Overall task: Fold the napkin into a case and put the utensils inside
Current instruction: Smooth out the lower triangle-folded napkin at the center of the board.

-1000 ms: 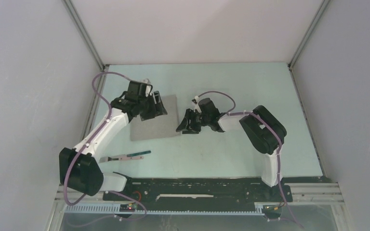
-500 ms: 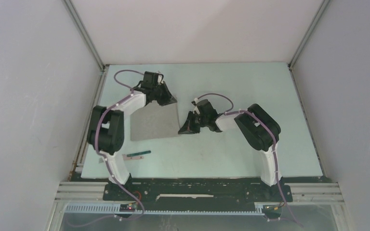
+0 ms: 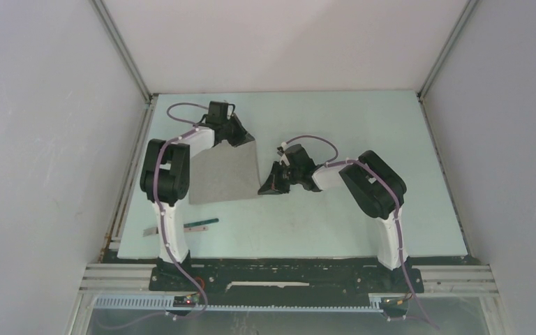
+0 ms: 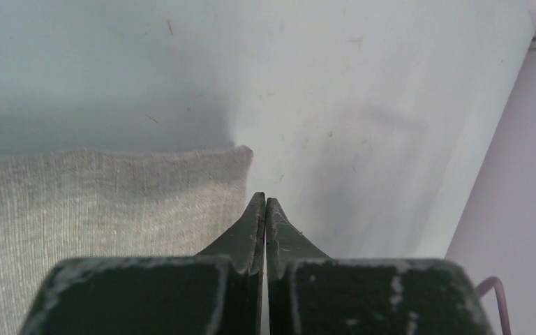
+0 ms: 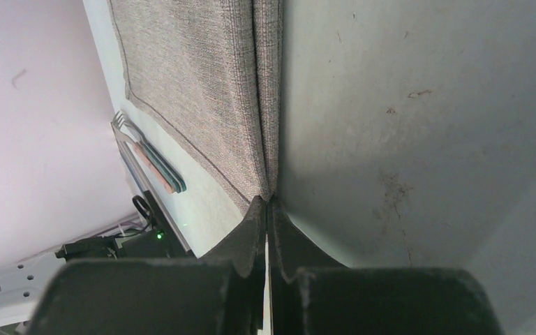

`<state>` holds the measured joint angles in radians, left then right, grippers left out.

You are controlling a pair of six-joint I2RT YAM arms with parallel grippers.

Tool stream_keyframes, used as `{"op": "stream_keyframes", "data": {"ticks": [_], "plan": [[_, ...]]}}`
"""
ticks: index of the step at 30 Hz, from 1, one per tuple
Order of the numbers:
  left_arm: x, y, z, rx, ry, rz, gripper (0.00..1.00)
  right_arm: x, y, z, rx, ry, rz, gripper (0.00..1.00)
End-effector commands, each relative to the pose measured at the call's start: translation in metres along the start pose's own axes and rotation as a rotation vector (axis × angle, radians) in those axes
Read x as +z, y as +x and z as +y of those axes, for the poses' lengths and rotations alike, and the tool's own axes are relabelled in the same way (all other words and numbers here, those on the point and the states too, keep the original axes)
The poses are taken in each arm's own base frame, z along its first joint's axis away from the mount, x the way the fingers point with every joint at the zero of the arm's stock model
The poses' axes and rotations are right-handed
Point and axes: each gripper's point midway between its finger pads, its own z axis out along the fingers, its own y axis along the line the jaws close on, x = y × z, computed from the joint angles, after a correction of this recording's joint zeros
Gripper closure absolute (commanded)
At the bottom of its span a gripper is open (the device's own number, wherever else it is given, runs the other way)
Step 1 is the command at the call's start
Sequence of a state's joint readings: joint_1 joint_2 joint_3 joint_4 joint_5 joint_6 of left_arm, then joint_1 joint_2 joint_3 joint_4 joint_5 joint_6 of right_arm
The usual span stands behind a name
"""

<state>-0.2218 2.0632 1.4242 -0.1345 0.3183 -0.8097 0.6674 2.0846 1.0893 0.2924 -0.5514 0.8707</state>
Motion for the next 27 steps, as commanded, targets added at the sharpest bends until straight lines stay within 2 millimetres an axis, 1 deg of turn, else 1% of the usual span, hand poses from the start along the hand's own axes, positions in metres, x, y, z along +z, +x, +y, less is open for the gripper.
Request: {"op": "stream_keyframes", "data": {"ticks": [1, 8, 11, 13, 15, 18, 20, 22, 23, 24, 25, 27], "plan": [[0.012, -0.017, -0.007, -0.044, 0.043, -0.026, 1.0, 0.002, -0.003, 0.006, -0.009, -0.004, -0.005, 1.0], [0.031, -0.015, 0.004, -0.106, 0.045, -0.002, 1.0, 0.0, -0.002, 0.008, -0.007, -0.003, 0.001, 1.0], [0.044, -0.01, 0.018, -0.172, 0.031, 0.024, 1.0, -0.001, 0.0, 0.004, 0.016, 0.002, 0.015, 1.0], [0.051, -0.008, 0.024, -0.221, 0.053, 0.036, 1.0, -0.002, 0.001, 0.003, 0.017, 0.009, 0.019, 1.0], [0.056, -0.008, 0.023, -0.242, 0.09, 0.041, 1.0, -0.003, 0.003, 0.002, 0.011, 0.009, 0.022, 1.0], [0.059, -0.011, 0.021, -0.241, 0.11, 0.038, 1.0, -0.007, 0.003, -0.004, 0.021, 0.019, 0.018, 1.0], [0.058, -0.012, 0.01, -0.218, 0.149, 0.053, 0.99, -0.011, 0.0, -0.009, 0.029, 0.02, 0.014, 1.0], [0.051, -0.019, -0.002, -0.181, 0.17, 0.047, 0.92, -0.015, -0.002, -0.014, 0.032, 0.023, 0.019, 1.0], [0.045, -0.023, -0.007, -0.157, 0.167, 0.036, 0.86, -0.018, -0.003, -0.015, 0.021, 0.024, 0.021, 1.0], [0.035, -0.029, -0.014, -0.123, 0.167, 0.018, 0.79, -0.02, -0.005, -0.016, 0.011, 0.023, 0.021, 1.0], [0.025, -0.034, -0.02, -0.094, 0.161, 0.003, 0.67, -0.022, -0.006, -0.016, 0.006, 0.023, 0.021, 1.0], [-0.003, -0.044, -0.04, -0.041, 0.169, -0.022, 0.53, -0.027, -0.009, -0.019, -0.001, 0.027, 0.022, 1.0]]}}
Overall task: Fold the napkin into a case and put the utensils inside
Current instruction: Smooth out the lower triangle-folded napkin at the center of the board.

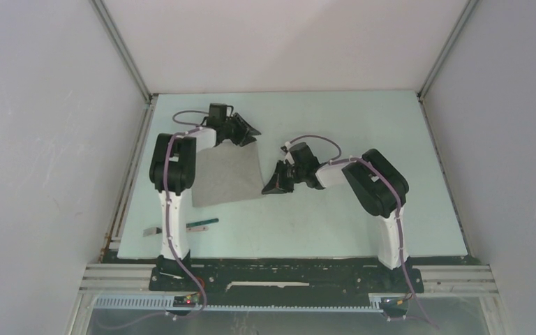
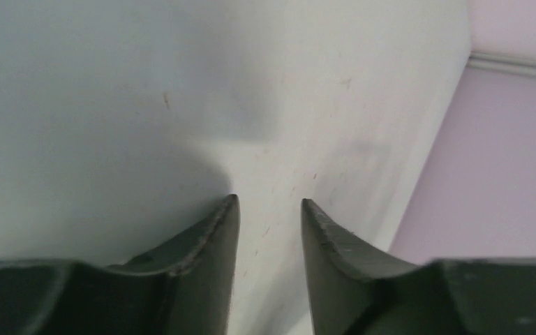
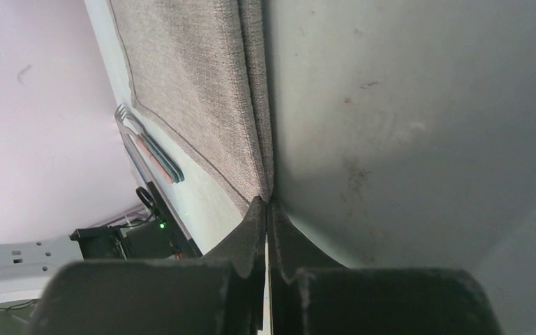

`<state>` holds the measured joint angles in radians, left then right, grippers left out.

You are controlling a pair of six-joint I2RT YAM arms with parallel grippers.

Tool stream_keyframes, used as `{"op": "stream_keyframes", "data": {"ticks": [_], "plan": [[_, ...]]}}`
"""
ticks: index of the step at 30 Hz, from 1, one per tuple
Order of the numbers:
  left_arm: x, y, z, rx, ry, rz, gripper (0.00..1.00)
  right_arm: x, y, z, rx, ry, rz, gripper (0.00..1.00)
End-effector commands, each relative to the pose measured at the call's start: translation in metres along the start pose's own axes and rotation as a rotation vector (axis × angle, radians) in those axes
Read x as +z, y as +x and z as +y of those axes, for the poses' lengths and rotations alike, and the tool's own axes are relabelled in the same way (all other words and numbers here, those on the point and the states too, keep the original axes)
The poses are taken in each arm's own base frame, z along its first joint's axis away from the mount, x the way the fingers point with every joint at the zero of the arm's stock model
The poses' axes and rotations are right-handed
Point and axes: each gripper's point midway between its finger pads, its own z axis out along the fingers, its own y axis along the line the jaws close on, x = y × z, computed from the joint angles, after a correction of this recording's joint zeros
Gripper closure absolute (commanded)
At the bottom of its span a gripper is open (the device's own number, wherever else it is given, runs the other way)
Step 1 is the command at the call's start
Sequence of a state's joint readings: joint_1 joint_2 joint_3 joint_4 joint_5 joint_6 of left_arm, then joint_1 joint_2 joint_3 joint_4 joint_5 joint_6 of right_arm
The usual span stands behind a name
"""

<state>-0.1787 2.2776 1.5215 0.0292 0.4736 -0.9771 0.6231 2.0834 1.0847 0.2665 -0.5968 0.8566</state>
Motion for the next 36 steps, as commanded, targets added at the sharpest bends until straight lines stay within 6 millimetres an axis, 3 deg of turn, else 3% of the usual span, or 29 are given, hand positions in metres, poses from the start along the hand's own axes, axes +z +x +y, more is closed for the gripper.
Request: {"op": "stream_keyframes", "data": {"ticks": [1, 2, 4, 8, 12, 17, 24, 31, 36], "plan": [[-0.061, -0.022, -0.071, 0.163, 0.055, -0.079, 0.48, -0.02, -0.004, -0.01, -0.031, 0.031, 0.006, 1.0], [-0.077, -0.023, -0.084, 0.188, 0.062, -0.095, 0.44, -0.023, -0.006, -0.013, -0.034, 0.039, 0.003, 1.0], [-0.106, -0.02, -0.097, 0.231, 0.042, -0.119, 0.23, -0.03, -0.01, -0.016, -0.041, 0.043, 0.004, 1.0], [-0.151, -0.011, -0.102, 0.295, 0.004, -0.141, 0.15, -0.049, -0.025, -0.022, -0.025, 0.01, 0.001, 1.0], [-0.178, 0.003, -0.079, 0.315, -0.055, -0.129, 0.13, -0.067, -0.041, -0.028, -0.036, 0.02, -0.01, 1.0], [-0.192, 0.025, -0.033, 0.275, -0.132, -0.073, 0.15, -0.085, -0.047, -0.041, -0.035, 0.054, 0.043, 1.0], [-0.198, 0.052, 0.016, 0.227, -0.182, -0.026, 0.38, -0.121, -0.056, -0.074, -0.002, 0.112, 0.071, 1.0], [-0.186, 0.037, 0.036, 0.092, -0.152, -0.029, 0.63, -0.149, -0.086, -0.062, -0.083, 0.236, -0.043, 0.64], [-0.175, 0.023, 0.039, 0.08, -0.177, -0.042, 0.87, -0.172, -0.096, -0.045, -0.147, 0.369, -0.14, 0.49]]}}
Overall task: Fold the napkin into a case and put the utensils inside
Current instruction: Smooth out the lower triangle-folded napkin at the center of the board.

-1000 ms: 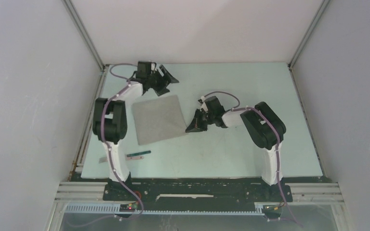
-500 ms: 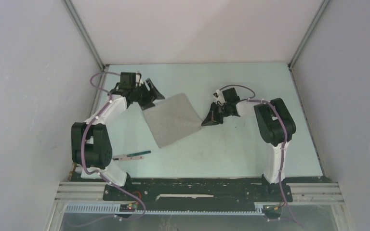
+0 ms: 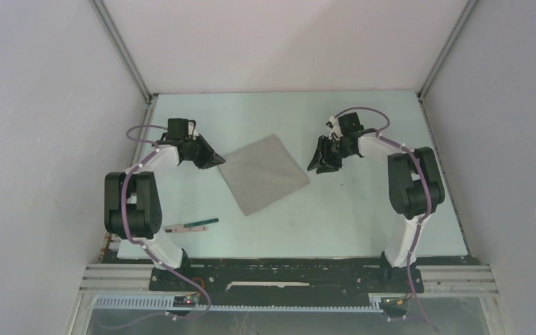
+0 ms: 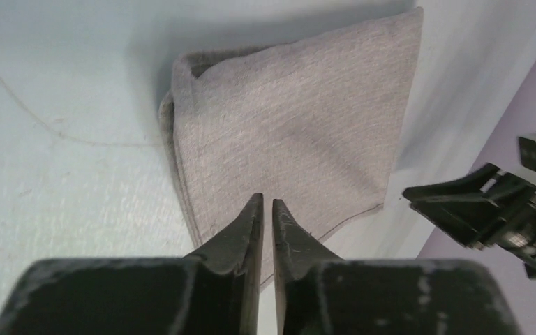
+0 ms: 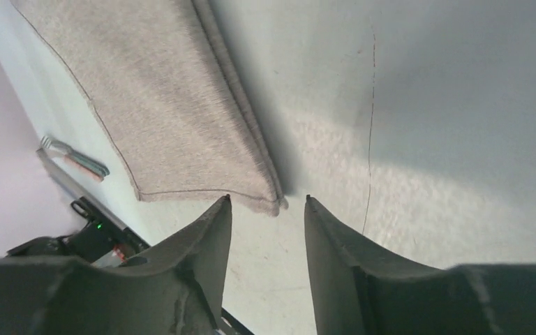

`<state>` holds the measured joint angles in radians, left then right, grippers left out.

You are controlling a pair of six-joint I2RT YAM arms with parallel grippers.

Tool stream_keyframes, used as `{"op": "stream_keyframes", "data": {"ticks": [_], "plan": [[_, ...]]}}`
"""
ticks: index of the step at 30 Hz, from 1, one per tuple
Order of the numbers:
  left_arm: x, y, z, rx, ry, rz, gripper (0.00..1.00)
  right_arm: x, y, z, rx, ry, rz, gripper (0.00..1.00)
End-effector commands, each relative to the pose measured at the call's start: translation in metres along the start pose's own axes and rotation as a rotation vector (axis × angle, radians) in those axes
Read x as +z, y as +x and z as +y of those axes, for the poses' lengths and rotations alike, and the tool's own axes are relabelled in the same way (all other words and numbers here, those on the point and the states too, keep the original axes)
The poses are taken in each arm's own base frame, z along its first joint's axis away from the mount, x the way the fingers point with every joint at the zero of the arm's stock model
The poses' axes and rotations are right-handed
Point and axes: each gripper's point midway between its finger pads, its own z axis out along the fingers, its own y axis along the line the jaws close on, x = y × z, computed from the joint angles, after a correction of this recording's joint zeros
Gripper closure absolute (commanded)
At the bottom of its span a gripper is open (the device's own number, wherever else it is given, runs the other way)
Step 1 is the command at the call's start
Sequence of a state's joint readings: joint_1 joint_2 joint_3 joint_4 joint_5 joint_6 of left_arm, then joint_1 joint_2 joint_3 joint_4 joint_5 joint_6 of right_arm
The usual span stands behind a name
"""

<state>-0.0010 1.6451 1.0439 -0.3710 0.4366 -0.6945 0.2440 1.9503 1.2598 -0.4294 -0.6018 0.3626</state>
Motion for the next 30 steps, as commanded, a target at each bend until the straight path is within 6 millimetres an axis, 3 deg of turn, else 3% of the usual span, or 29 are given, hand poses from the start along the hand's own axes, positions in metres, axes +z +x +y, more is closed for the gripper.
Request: {"op": "stream_keyframes", "data": {"ticks": [1, 4, 8, 11, 14, 18, 26, 30], "plan": [[0.006, -0.023, -0.015, 0.024, 0.021, -0.038, 0.9, -0.04, -0.018, 0.028, -0.127, 0.125, -0.142, 0.47], [0.018, -0.026, -0.009, 0.015, -0.005, -0.013, 0.96, -0.041, -0.01, 0.052, -0.156, 0.113, -0.152, 0.46], [0.032, -0.029, -0.004, 0.009, -0.021, 0.019, 1.0, -0.016, 0.011, 0.105, -0.209, -0.051, -0.103, 0.47], [0.043, -0.026, 0.004, 0.008, -0.034, 0.056, 1.0, 0.003, 0.018, 0.12, -0.181, -0.134, -0.067, 0.47], [0.047, -0.029, 0.026, 0.013, -0.12, 0.064, 1.0, 0.016, 0.016, 0.114, -0.118, -0.206, -0.047, 0.47], [0.053, -0.031, 0.054, -0.027, -0.193, 0.096, 1.0, 0.023, 0.014, 0.085, -0.052, -0.202, -0.03, 0.48], [0.048, -0.043, 0.057, -0.059, -0.187, 0.08, 1.0, 0.035, 0.018, 0.036, 0.059, -0.092, -0.013, 0.48], [0.039, -0.05, 0.052, -0.051, -0.167, 0.069, 0.98, 0.035, 0.018, 0.033, 0.068, -0.066, -0.025, 0.48]]}}
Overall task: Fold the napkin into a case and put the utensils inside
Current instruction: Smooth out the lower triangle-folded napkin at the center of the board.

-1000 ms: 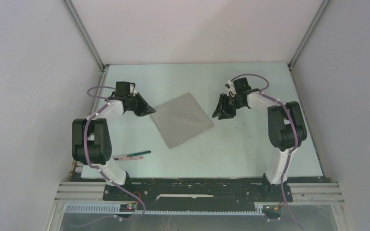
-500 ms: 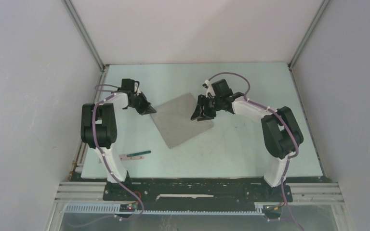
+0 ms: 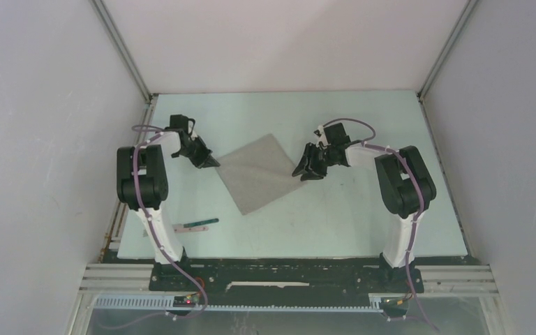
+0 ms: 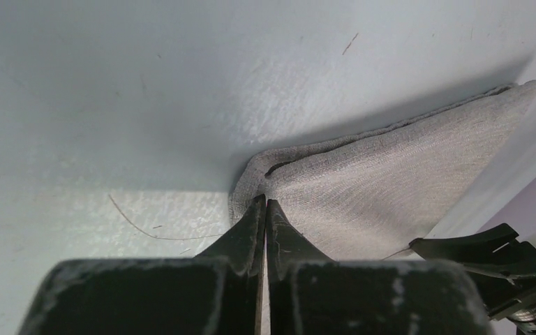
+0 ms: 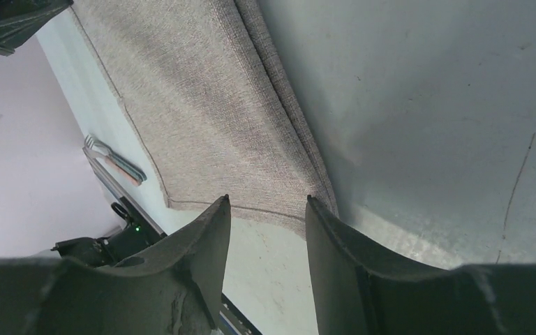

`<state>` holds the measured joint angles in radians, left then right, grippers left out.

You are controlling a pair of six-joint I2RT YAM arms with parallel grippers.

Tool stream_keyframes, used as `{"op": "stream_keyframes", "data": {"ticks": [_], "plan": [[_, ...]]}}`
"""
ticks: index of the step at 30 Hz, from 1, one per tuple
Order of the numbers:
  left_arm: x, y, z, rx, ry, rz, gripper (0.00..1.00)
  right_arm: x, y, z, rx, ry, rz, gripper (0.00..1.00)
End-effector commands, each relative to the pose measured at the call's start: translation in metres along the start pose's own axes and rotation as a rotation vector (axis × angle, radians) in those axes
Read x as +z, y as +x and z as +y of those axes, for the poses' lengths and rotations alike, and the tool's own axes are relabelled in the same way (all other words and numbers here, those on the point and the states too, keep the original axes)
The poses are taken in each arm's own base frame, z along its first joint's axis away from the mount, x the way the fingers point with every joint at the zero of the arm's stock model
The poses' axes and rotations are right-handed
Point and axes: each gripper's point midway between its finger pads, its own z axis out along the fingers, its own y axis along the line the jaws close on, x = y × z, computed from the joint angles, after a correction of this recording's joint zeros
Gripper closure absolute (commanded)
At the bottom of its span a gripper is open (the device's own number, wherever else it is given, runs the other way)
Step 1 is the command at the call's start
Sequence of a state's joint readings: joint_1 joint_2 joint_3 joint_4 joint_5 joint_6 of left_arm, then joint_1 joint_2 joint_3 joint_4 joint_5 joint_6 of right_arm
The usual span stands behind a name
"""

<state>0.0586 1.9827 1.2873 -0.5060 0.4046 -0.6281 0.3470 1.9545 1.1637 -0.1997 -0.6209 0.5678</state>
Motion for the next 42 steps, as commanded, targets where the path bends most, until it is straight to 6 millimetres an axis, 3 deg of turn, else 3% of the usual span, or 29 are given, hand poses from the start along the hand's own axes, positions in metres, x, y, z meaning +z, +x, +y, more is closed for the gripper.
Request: {"op": "stream_keyframes", "data": {"ticks": [1, 6, 10, 15, 20, 24, 27, 29, 34, 38, 42], "plan": [[-0.021, -0.02, -0.004, 0.04, 0.013, -0.056, 0.95, 0.001, 0.0, 0.002, -0.001, 0.019, -0.019, 0.48], [-0.052, -0.02, -0.035, 0.095, 0.123, -0.105, 0.79, -0.016, -0.002, 0.036, -0.077, -0.024, -0.054, 0.47], [-0.05, -0.014, -0.042, 0.079, 0.154, -0.084, 0.8, -0.024, -0.004, 0.05, -0.084, -0.069, -0.063, 0.46], [-0.027, -0.007, -0.021, 0.036, 0.091, -0.018, 0.87, -0.014, -0.004, 0.028, -0.036, -0.037, -0.036, 0.47], [-0.021, -0.011, 0.002, 0.022, -0.013, -0.014, 0.87, -0.004, 0.005, 0.001, -0.017, 0.027, -0.026, 0.47], [-0.023, -0.014, 0.006, 0.035, -0.041, -0.007, 0.85, -0.009, 0.002, 0.001, -0.064, 0.074, -0.067, 0.46], [-0.043, -0.024, -0.003, 0.081, -0.052, -0.067, 0.8, -0.023, -0.005, 0.017, -0.124, 0.117, -0.098, 0.45], [-0.071, -0.03, -0.019, 0.117, -0.019, -0.135, 0.75, -0.036, -0.007, 0.03, -0.203, 0.175, -0.131, 0.41], [-0.132, -0.022, -0.052, 0.195, 0.075, -0.26, 0.59, -0.056, 0.011, 0.065, -0.383, 0.336, -0.17, 0.28], [-0.17, -0.019, -0.058, 0.26, 0.076, -0.363, 0.5, -0.046, 0.039, 0.111, -0.548, 0.395, -0.179, 0.23], [-0.19, -0.023, -0.055, 0.278, 0.051, -0.459, 0.43, -0.016, 0.077, 0.165, -0.694, 0.363, -0.133, 0.26]]}}
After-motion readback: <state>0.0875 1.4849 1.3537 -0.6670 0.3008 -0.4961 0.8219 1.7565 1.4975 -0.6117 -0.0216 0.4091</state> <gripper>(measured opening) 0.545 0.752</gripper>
